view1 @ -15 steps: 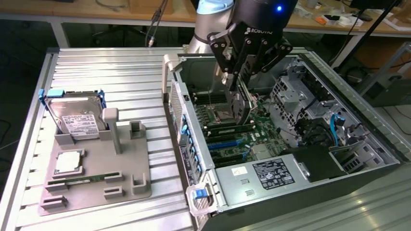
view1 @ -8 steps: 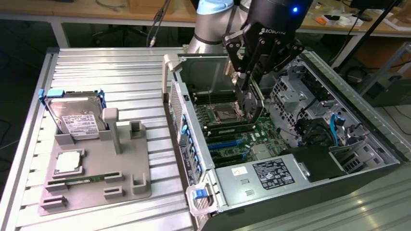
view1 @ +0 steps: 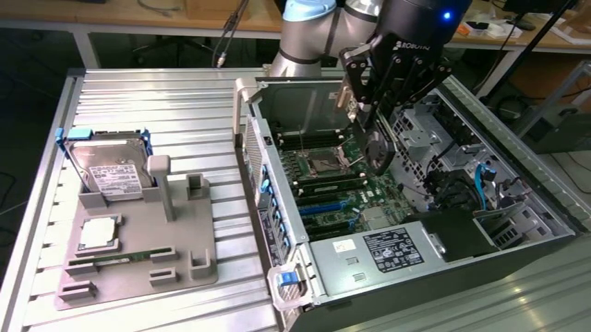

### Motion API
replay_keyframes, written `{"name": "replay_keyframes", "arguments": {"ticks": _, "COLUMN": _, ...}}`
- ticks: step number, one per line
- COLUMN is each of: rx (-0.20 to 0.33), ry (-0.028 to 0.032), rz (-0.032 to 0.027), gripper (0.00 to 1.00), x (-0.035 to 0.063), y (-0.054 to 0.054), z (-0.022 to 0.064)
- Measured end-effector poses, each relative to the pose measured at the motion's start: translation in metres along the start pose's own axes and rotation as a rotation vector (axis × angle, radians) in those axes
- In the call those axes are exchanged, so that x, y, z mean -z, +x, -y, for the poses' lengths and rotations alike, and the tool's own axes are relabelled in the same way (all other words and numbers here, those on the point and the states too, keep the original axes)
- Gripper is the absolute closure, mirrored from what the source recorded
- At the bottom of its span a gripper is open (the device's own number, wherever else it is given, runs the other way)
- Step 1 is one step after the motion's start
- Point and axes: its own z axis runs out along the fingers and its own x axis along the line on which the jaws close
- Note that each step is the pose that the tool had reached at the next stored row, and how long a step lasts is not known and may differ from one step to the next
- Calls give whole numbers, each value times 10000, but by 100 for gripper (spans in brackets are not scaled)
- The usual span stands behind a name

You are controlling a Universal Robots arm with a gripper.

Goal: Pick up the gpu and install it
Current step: 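Pick up the gpu and move the gpu toward the slot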

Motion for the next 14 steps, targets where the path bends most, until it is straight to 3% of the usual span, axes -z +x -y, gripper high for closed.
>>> {"name": "replay_keyframes", "arguments": {"ticks": 14, "rx": 0, "ry": 0, "rz": 0, "gripper": 73, "x": -4, "y": -165, "z": -16}}
